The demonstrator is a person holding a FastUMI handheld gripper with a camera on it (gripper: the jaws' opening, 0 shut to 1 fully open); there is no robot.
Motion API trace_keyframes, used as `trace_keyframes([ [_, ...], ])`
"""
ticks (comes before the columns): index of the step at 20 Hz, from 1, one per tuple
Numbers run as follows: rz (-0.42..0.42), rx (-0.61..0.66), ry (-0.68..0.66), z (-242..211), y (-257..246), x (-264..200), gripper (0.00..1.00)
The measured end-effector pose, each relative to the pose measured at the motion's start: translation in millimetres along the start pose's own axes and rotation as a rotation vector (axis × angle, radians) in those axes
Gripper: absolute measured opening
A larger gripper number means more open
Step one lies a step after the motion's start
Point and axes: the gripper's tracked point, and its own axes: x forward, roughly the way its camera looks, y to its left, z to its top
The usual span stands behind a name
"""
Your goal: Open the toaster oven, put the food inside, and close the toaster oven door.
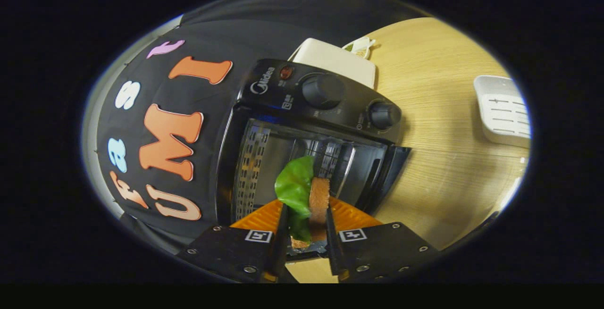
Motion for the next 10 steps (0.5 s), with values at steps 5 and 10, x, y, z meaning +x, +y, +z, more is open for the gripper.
trace_keyframes([
  [5, -0.034, -0.101, 0.089, -33, 1, -8, 0.87],
  [10, -0.048, -0.192, 0.1, -28, -3, -40, 0.98],
])
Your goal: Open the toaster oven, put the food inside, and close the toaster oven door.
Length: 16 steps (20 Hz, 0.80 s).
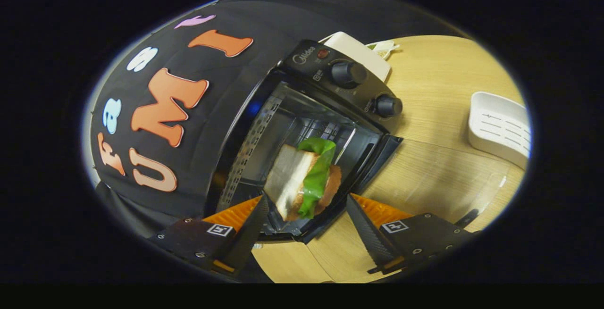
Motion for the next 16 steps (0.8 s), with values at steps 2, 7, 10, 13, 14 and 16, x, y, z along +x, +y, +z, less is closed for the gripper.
trace_keyframes([
  [2, -0.006, -0.05, -0.001, 3, -11, -21, 0.98],
  [7, -0.018, -0.297, -0.028, 5, -28, -81, 0.98],
  [10, -0.028, -0.434, -0.022, 5, -37, -112, 0.98],
  [13, -0.078, -0.558, -0.026, 5, -60, -129, 0.98],
  [14, -0.093, -0.598, -0.024, 3, -67, -133, 0.98],
  [16, -0.12, -0.693, -0.01, -2, -87, -146, 0.99],
])
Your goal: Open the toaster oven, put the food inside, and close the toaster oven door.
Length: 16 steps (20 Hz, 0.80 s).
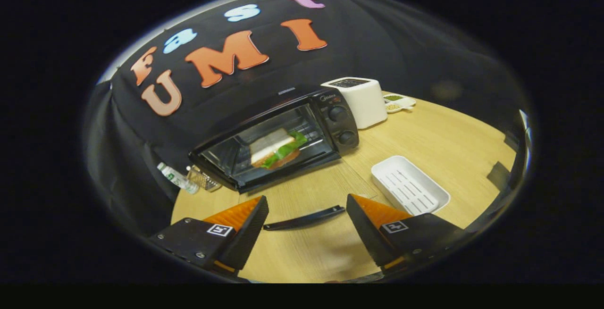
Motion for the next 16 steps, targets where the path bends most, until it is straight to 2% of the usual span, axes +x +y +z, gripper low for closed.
trace_keyframes([
  [5, -0.053, -0.24, 0.068, -37, -19, -4, 0.99],
  [13, -0.063, -0.42, 0.179, -79, -15, 35, 0.99],
  [16, -0.058, -0.444, 0.193, -82, -7, 48, 1.0],
])
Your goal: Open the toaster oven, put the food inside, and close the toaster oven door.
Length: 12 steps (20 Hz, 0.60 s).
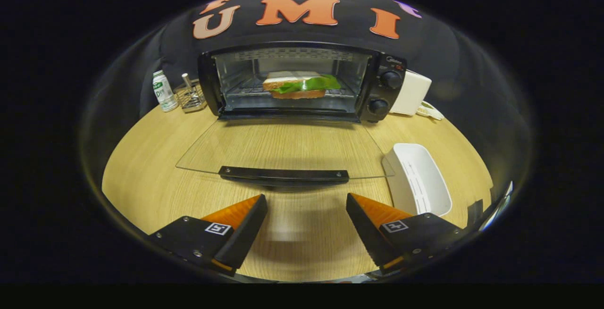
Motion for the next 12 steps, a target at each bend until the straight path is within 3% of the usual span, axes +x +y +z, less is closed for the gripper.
trace_keyframes([
  [6, 0.001, -0.027, 0.007, 0, 11, 15, 1.0],
  [12, 0.023, -0.005, -0.037, 17, 10, -1, 1.0],
])
